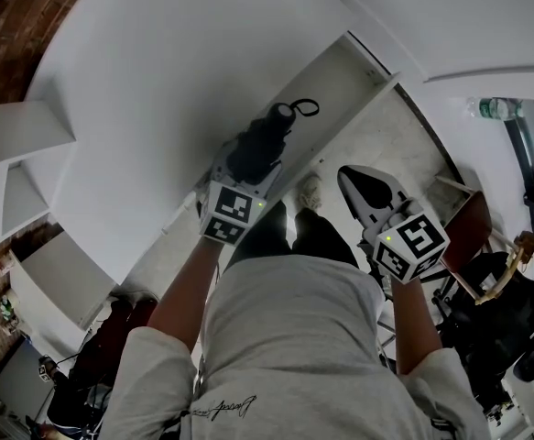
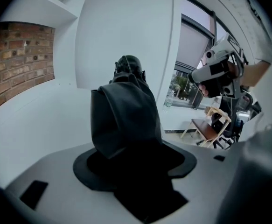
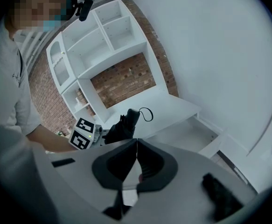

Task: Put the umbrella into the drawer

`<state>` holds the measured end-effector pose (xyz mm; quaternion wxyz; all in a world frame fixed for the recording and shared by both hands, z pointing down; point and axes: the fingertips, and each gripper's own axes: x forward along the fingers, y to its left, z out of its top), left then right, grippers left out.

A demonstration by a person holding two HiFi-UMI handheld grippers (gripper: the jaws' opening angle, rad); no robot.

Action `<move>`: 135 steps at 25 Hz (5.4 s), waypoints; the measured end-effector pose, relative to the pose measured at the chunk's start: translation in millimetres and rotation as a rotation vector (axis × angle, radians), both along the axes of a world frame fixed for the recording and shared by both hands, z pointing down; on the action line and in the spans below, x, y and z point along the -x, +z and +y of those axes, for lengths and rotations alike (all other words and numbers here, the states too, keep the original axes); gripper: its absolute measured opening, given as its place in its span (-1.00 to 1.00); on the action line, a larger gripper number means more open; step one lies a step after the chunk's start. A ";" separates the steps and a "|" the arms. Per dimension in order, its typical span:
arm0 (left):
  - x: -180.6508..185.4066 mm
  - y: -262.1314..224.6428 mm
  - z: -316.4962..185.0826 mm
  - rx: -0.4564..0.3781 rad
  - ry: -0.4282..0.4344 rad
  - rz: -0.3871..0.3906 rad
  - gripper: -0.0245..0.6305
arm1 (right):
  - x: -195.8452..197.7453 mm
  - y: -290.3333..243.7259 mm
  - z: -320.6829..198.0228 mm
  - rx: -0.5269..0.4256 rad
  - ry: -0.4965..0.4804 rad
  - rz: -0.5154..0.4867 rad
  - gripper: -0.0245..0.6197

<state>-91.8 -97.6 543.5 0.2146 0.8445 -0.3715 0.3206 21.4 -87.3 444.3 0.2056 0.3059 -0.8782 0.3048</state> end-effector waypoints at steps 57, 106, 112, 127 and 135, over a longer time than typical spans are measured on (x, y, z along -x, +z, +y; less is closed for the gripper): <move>-15.2 146.4 4.1 0.286 0.084 -0.199 -0.05 | -29.7 38.8 12.6 0.108 0.038 0.025 -0.84; -13.0 181.4 6.2 0.373 0.105 -0.298 -0.04 | -38.5 43.2 14.8 0.140 0.054 0.005 -0.84; -16.6 179.0 4.1 0.358 0.104 -0.297 -0.04 | -40.9 44.5 19.1 0.140 0.048 0.001 -0.84; -20.1 174.1 6.6 0.370 0.106 -0.292 0.01 | -49.5 38.1 32.4 0.135 0.042 0.009 -0.84; -18.2 164.8 9.8 0.362 0.093 -0.282 0.03 | -46.0 33.2 34.6 0.117 0.028 0.000 -0.84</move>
